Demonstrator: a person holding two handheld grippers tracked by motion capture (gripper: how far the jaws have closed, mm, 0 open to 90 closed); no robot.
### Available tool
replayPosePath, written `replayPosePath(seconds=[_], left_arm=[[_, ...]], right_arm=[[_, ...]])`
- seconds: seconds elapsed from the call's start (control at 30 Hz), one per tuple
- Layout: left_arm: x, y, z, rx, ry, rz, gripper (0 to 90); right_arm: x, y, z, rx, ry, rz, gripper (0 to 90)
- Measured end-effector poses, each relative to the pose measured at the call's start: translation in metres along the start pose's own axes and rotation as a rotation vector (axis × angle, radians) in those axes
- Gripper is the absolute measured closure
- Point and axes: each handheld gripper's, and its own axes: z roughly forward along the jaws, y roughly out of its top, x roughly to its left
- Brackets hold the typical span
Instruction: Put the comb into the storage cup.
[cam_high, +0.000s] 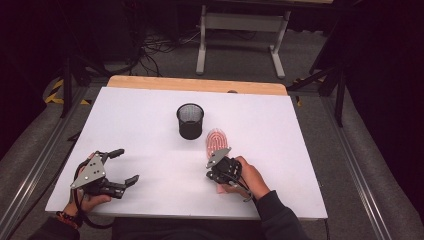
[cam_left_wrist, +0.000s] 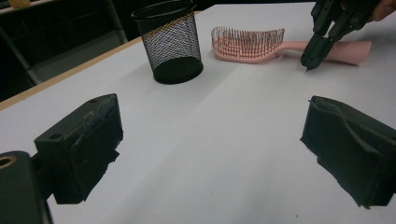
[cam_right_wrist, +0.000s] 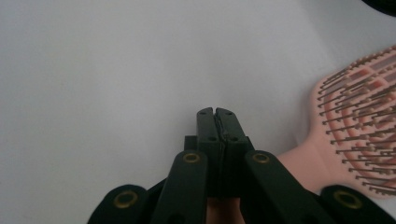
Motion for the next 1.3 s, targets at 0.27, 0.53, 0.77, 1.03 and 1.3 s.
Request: replayPosePath(seconds=[0.27,0.53,0.77,1.03,1.3], left_arm=[[0.0,0.0,0.001,0.001,-0.003,-0.007,5.9],[0.0,0.0,0.002,0.001,-0.001,-0.01,6.0],[0.0,0.0,0.002,0.003,-0.001,-0.008,6.1],[0.0,0.0,0.003,0.011,0.005,-0.005,6.2],[0.001,0.0,0.002,0.01,0.006,-0.004,6.3]], right_arm=[[-0.004,-0.013,-0.008,0.0,-0.022,0.026,89.5],[-0.007,-0.022,-0.014,0.002,-0.039,0.041,89.4],[-0.012,-0.029,-0.018,0.01,-0.05,0.051,89.2],[-0.012,-0.03,-0.019,0.011,-0.06,0.051,88.1],[-0.014,-0.032,-0.02,0.019,-0.067,0.069,87.9]])
